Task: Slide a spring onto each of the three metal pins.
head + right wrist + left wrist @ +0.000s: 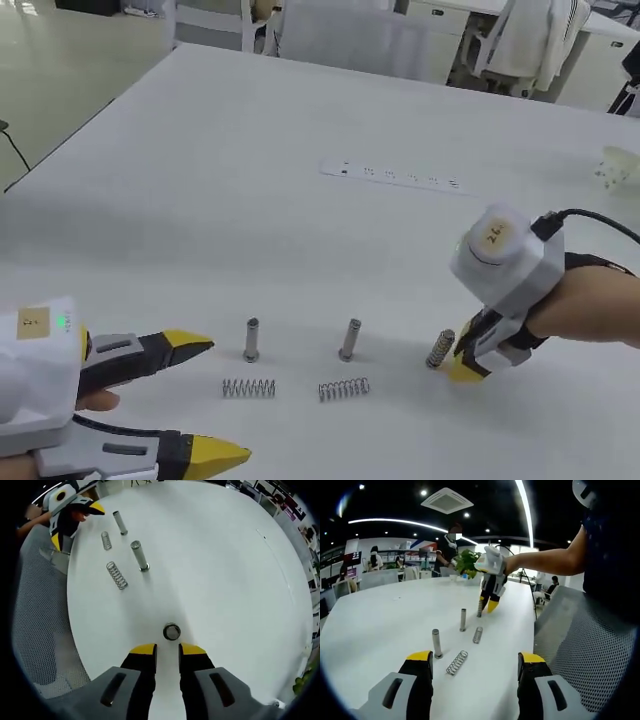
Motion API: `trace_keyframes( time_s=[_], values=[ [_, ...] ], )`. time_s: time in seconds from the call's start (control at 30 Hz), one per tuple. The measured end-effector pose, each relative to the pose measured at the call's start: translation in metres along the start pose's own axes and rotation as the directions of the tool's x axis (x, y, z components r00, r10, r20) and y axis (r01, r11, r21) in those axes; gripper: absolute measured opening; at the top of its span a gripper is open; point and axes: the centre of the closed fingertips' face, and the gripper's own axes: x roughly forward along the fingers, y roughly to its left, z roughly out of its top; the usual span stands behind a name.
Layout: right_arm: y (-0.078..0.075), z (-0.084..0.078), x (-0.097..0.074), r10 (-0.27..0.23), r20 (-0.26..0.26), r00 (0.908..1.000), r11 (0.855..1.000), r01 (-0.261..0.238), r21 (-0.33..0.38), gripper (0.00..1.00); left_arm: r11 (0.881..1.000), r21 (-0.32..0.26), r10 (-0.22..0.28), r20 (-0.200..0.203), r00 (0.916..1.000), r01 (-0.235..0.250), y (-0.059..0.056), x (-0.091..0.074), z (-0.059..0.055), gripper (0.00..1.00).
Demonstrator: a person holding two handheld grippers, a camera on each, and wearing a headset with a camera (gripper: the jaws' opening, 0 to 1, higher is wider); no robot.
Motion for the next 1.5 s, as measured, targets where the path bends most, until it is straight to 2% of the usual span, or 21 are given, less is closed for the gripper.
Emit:
trace_keyframes(
  time_s=[0.3, 0.7, 0.9, 1.07, 1.5],
  values=[
    [0.017, -0.003, -0.002, 0.001, 0.007, 1.0000, 1.000, -0.001, -0.002, 0.15, 1.000, 0.004, -0.006, 0.000, 1.0000, 0.006, -0.001, 0.001, 0.000, 0.64],
    [0.045, 0.006, 0.002, 0.030, 0.032, 0.9990, 0.999, -0.030, -0.015, 0.15, 1.000, 0.010, -0.011, 0.007, 0.9999, 0.011, -0.004, 0.002, 0.001, 0.64],
    [0.062, 0.021, -0.001, 0.056, 0.060, 0.9967, 0.998, -0.054, -0.040, 0.14, 1.000, 0.010, -0.009, 0.011, 0.9999, 0.009, -0.005, 0.000, 0.001, 0.63],
    [0.073, 0.039, -0.002, 0.065, 0.075, 0.9951, 0.994, -0.058, -0.091, 0.14, 1.000, 0.015, -0.011, 0.012, 0.9999, 0.011, -0.006, 0.000, 0.002, 0.63],
    [0.074, 0.068, 0.001, 0.067, 0.108, 0.9919, 0.986, -0.050, -0.158, 0.14, 1.000, 0.017, -0.004, 0.011, 0.9999, 0.004, -0.006, -0.002, 0.003, 0.62]
  ],
)
